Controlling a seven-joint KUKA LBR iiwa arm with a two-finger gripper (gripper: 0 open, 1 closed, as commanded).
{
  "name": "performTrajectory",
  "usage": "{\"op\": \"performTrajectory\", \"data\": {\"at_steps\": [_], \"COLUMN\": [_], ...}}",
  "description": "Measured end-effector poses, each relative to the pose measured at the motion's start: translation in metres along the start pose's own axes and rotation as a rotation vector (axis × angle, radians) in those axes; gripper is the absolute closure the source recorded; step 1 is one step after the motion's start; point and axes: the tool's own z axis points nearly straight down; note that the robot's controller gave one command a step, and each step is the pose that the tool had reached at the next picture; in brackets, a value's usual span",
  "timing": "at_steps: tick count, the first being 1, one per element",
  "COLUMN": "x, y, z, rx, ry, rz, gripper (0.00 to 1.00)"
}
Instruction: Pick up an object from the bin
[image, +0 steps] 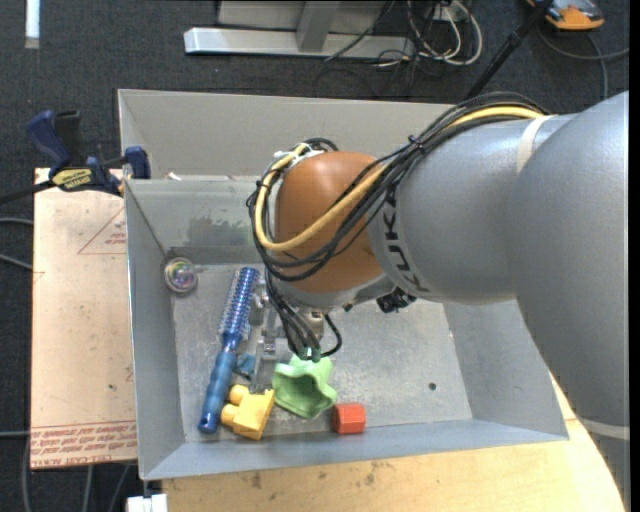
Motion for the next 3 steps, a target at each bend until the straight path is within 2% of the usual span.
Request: {"op": "performTrajectory", "data": {"at_steps": [1,2,3], "x": [0.012,0.013,0.012], "y": [-0.08,-0.086,-0.085], "z": [0.022,0.094,0.09], "rx": [0.0,-0.001,-0.003], "ry": [-0.004,-0.001,-0.005], "rz": [0.216,0.262,0.264], "gripper": [0.0,0.0,1.0]}}
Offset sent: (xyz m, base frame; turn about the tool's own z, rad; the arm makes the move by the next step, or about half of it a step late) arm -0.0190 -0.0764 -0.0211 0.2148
